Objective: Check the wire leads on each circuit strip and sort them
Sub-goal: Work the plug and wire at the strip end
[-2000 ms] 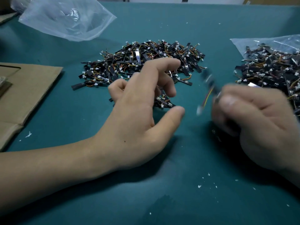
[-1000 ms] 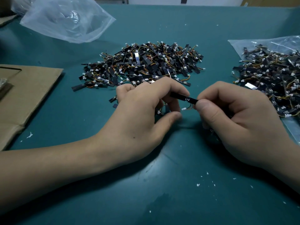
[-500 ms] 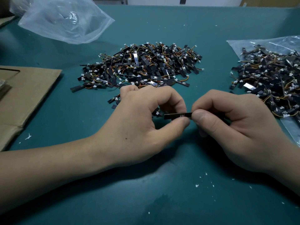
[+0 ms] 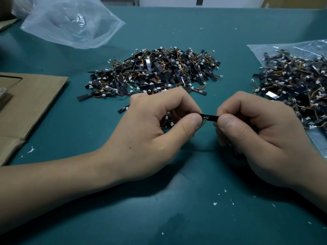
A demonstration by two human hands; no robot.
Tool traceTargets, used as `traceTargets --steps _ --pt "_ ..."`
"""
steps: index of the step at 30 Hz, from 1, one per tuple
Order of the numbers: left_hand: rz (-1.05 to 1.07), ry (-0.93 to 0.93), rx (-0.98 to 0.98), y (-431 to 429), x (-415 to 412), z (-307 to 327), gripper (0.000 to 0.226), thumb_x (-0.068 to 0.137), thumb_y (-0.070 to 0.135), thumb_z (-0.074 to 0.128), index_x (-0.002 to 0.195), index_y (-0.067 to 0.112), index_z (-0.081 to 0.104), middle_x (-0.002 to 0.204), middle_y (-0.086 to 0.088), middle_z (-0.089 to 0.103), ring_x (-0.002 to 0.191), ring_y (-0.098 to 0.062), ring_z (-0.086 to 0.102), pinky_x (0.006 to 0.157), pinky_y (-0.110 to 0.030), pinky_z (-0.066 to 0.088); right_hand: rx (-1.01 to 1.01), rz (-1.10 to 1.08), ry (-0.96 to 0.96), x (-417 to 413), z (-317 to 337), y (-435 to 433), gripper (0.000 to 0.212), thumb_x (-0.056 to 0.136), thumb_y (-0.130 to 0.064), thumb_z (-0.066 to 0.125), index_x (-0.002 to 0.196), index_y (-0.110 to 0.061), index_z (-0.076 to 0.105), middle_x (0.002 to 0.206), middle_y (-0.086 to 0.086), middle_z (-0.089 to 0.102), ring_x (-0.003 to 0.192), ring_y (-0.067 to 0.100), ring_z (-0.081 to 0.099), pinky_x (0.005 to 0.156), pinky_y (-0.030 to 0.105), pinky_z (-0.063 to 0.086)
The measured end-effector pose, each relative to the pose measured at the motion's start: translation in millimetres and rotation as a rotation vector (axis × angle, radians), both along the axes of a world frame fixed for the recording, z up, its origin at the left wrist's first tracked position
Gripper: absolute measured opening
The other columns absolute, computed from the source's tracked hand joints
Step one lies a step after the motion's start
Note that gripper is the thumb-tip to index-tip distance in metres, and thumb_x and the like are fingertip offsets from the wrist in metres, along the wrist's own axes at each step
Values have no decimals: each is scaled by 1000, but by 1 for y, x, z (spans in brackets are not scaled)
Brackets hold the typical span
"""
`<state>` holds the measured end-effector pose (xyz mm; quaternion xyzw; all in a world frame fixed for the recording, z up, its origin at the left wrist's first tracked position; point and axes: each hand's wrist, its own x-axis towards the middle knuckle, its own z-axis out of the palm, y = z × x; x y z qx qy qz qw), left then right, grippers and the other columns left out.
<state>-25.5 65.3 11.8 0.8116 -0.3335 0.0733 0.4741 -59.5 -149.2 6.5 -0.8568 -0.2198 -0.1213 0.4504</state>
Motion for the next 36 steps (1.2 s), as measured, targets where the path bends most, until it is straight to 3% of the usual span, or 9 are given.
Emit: traceTargets --steps 3,6,11,14,17,20,25,29,36 --pt "1 -8 17 0 0 0 12 93 19 67 83 14 70 70 13 64 67 -6 60 71 -11 38 -73 61 36 0 0 0 24 98 -34 50 81 -22 60 60 5 60 51 19 52 50 30 41" --pt "-24 8 51 0 0 -2 13 93 25 69 82 19 70 70 15 64 68 -4 61 74 -17 36 -109 55 26 0 2 1 27 97 -32 50 74 -21 61 57 4 56 53 18 51 52 30 41" --pt "-58 82 -39 -1 1 0 7 92 22 71 90 18 66 75 9 65 71 -11 62 72 -13 43 -80 34 10 0 2 0 27 96 -29 50 72 -23 62 58 -2 53 51 11 48 52 12 33" --pt "-70 121 -26 -1 3 0 8 94 21 68 87 19 64 73 9 63 66 -9 58 66 -14 43 -90 31 3 0 0 1 27 97 -30 51 74 -22 63 56 1 53 50 13 48 51 14 34" --pt "-50 79 1 -1 2 -2 8 97 19 62 90 21 59 74 9 61 68 -12 58 71 -19 41 -58 64 46 1 0 1 30 100 -34 46 82 -19 67 61 -1 60 52 12 54 52 15 37" --pt "-26 33 32 -1 2 -4 6 98 21 59 93 22 55 76 9 61 74 -19 61 82 -37 41 -27 109 115 2 1 0 38 103 -36 39 83 -22 68 61 -6 62 51 6 56 53 12 38" --pt "-82 -1 -47 0 -1 -2 8 98 18 65 103 17 59 79 8 59 71 -16 59 68 -22 44 109 111 145 2 2 -2 29 97 -32 50 75 -19 64 54 -15 56 43 5 50 48 15 38" --pt "-182 70 -84 3 -7 -2 24 98 29 58 120 20 53 86 6 60 70 -25 59 63 -37 48 180 152 155 0 2 -4 26 95 -28 53 73 -17 60 56 -9 54 46 10 44 48 19 35" --pt "-200 8 84 2 -6 1 29 100 23 48 80 11 66 57 0 57 53 -16 53 53 -23 42 15 176 40 -1 4 -4 21 95 -26 54 75 -27 60 59 1 50 52 18 46 52 27 36"
